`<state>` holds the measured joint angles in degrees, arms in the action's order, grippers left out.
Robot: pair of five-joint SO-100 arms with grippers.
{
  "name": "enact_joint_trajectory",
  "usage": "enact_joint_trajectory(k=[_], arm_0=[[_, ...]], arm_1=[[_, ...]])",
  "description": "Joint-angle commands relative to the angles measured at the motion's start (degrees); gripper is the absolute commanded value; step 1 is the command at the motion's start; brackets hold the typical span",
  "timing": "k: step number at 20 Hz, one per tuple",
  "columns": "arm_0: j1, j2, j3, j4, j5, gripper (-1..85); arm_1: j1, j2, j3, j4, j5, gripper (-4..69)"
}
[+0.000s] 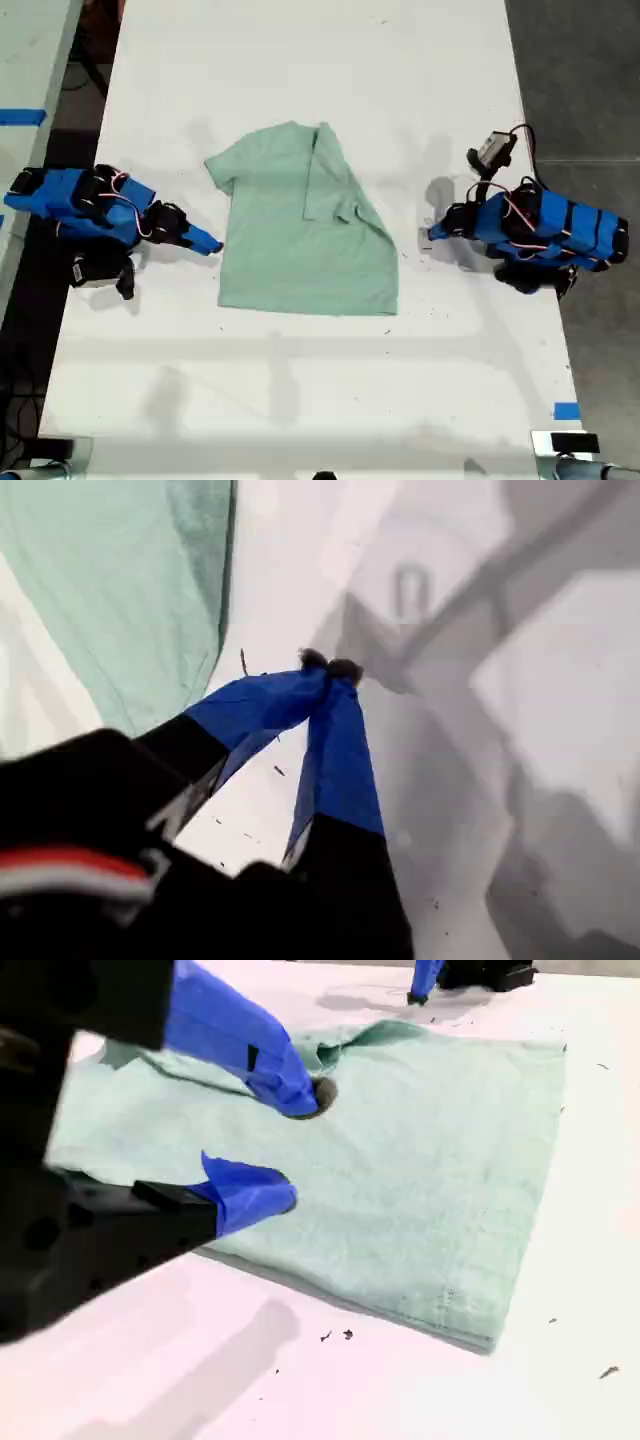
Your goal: Fold t shirt
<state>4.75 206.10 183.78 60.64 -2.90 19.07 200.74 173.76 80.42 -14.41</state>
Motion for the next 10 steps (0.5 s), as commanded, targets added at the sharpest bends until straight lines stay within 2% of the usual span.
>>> enact_joint_trajectory(k=[1,2,9,10], arm_0=[[-14.33,0.18,1.32,-6.94,5.1,3.0],[-14.33,0.18,1.32,-6.94,5.45,-0.1],[-14.24,0.18,-0.44,-8.17,5.71,-0.2],[-16.35,-1.58,-2.64,-10.02,8.17,-0.2]], arm_1=[[-0.26,0.62,1.67,0.18,0.62,0.5],[-0.26,0.62,1.67,0.18,0.62,0.5],[-0.18,0.62,1.67,0.18,0.7,0.5],[-0.09,0.62,1.67,0.18,0.7,0.5]])
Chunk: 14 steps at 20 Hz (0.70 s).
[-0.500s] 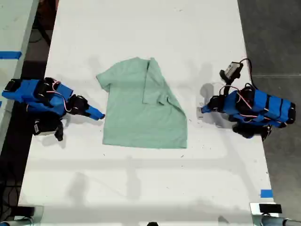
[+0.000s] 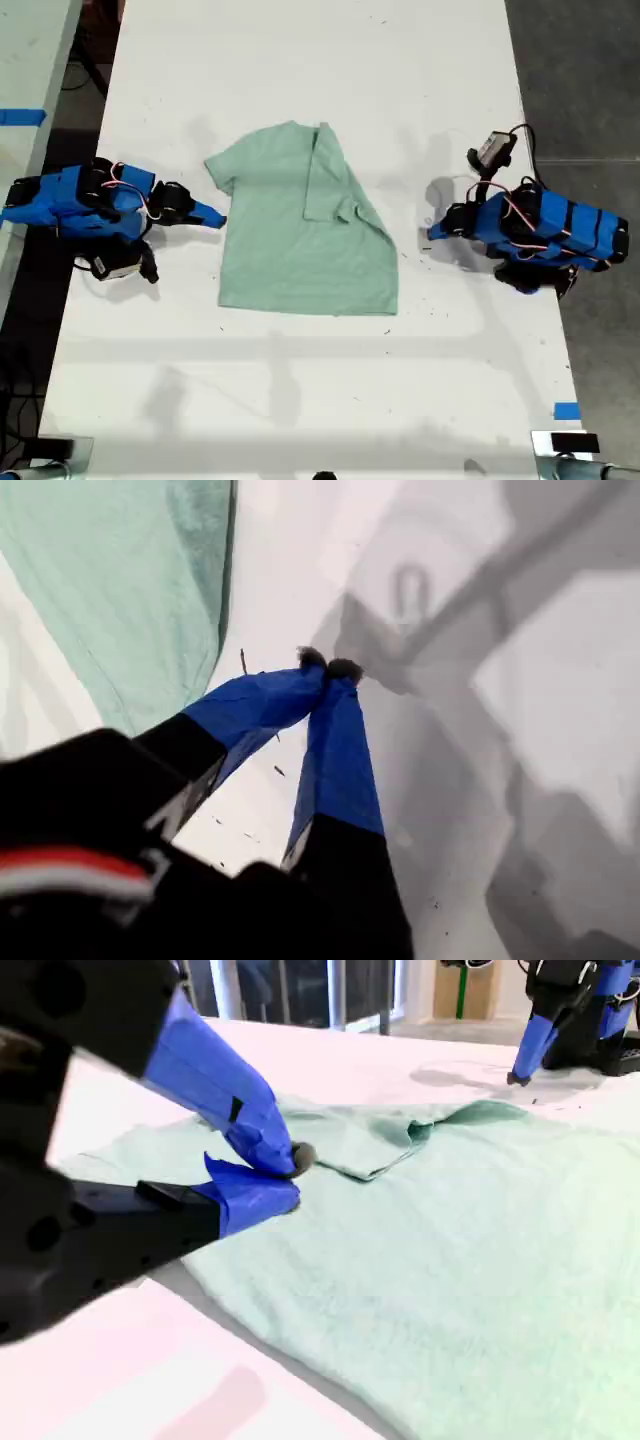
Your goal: Fold t shirt
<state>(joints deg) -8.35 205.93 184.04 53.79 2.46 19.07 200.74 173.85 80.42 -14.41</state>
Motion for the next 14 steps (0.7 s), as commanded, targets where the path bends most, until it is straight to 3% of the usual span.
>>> enact_joint_trajectory(k=[1,3,5,7,10,14], arm_0=[[-7.47,-10.72,-8.79,-1.41,5.1,-0.1],[-19.69,-40.87,-26.63,3.87,16.17,12.4],[-33.4,-60.64,-39.02,5.01,28.56,16.7],[-43.51,-75.94,-48.78,6.42,35.33,18.8],[-46.76,-89.82,-57.13,7.65,37.0,18.3],[-48.69,-98.88,-59.41,4.39,37.0,17.3]], arm_1=[[0.09,0.62,1.58,0.18,0.62,0.5],[0.09,0.62,1.58,0.18,0.7,0.5],[0.09,0.62,1.58,0.18,0.7,0.5],[0.0,0.62,1.58,0.18,0.79,0.5],[0.09,0.62,1.58,0.18,0.7,0.5],[0.0,0.62,1.58,0.18,0.62,0.5]])
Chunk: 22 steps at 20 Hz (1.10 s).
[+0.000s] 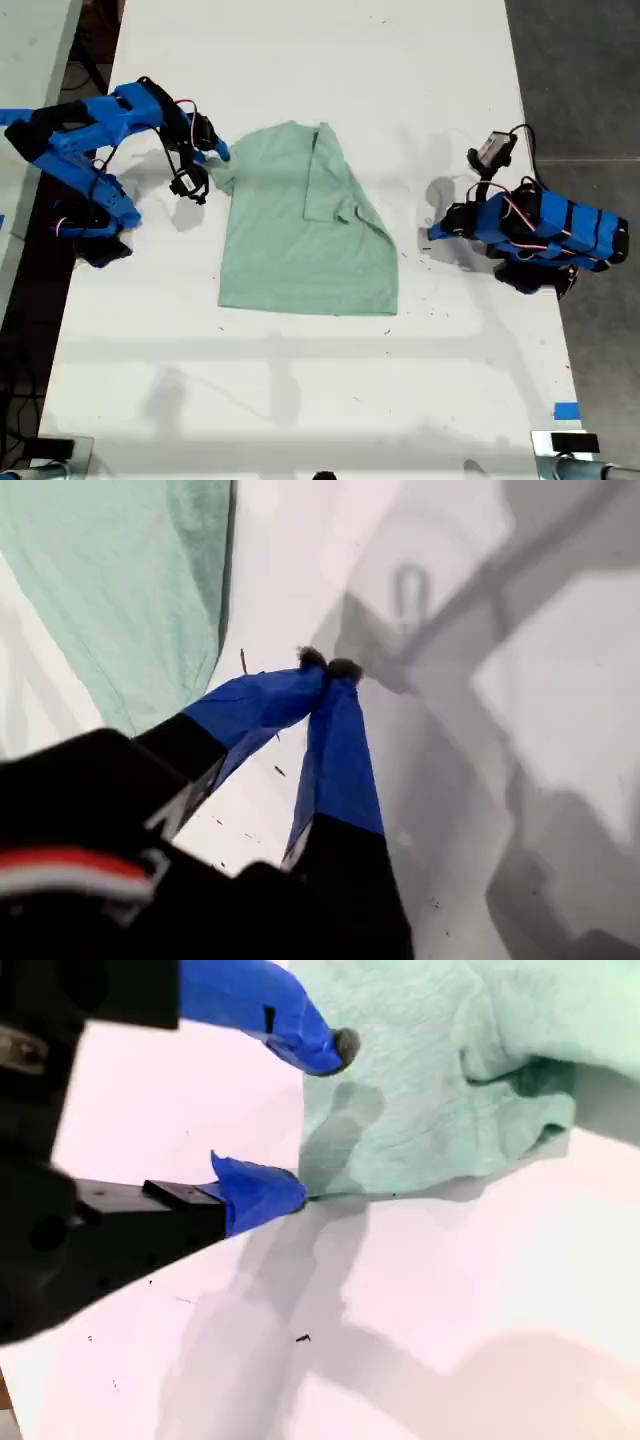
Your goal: Fold t shirt
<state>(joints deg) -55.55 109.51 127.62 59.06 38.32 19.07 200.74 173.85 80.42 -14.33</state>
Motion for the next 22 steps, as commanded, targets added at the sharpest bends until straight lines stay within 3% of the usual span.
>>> enact_joint_trajectory(k=[1,2,3,5,10,13,18,20,22], arm_0=[[-2.02,-4.48,-3.16,-2.02,1.14,17.0],[-2.2,-6.33,-3.34,-3.34,1.67,13.9],[-2.55,-8.09,-3.52,-4.04,1.58,4.0],[-3.52,-9.84,-4.66,-3.25,1.05,-0.1],[1.93,-1.23,-14.85,6.59,-1.41,-0.1],[12.48,-0.26,-26.1,11.25,-7.91,-0.1],[29.88,-16.52,-48.34,11.87,-15.21,-0.1],[31.55,-26.02,-59.24,16.35,-16.44,13.6],[29.62,-31.64,-68.12,22.85,-15.91,15.7]], arm_1=[[0.0,0.62,1.58,0.18,0.44,0.5],[0.0,0.62,1.58,0.18,0.44,0.5],[0.0,0.62,1.58,0.18,0.44,0.5],[0.0,0.62,1.58,0.18,0.35,0.5],[0.0,0.62,1.58,0.18,0.44,0.5],[0.0,0.62,1.58,0.18,0.44,0.5],[0.09,0.62,1.58,0.18,0.44,0.5],[-0.09,0.62,1.58,0.18,0.44,0.5],[-0.09,0.62,1.58,0.18,0.35,0.5]])
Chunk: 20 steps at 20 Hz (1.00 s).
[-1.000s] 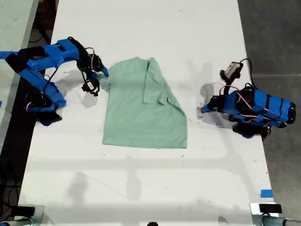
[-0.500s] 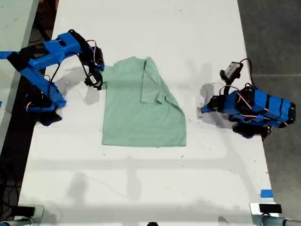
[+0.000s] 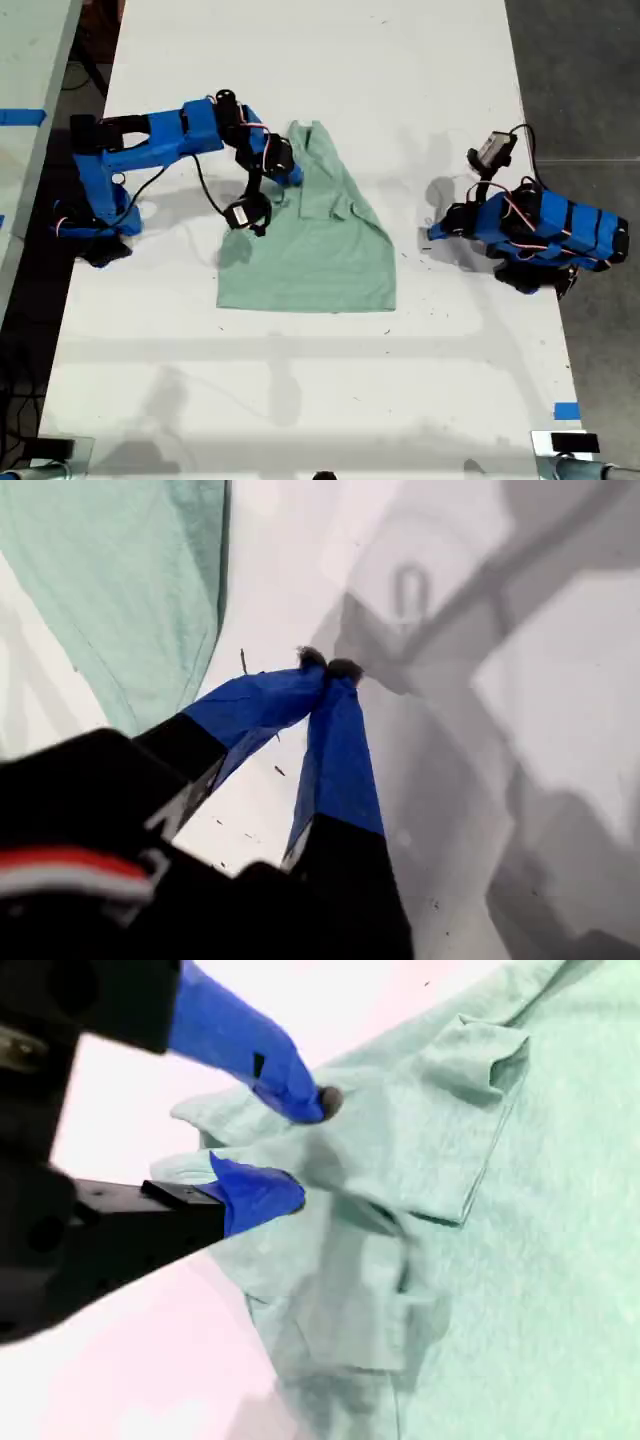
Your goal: Fold t shirt
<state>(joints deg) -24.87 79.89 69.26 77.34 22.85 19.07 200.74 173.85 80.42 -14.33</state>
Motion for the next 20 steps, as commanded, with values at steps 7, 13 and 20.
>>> enact_joint_trajectory(k=[7,13,20], arm_0=[[-9.76,36.04,12.48,5.8,0.44,-0.1],[7.12,92.2,73.3,-18.28,-15.03,2.6],[8.44,125.07,111.09,-18.72,-23.38,8.8]], arm_1=[[-0.09,0.62,1.58,0.18,0.18,0.5],[-0.09,0.62,1.58,0.18,0.26,0.5],[0.09,0.62,1.58,0.18,0.44,0.5]])
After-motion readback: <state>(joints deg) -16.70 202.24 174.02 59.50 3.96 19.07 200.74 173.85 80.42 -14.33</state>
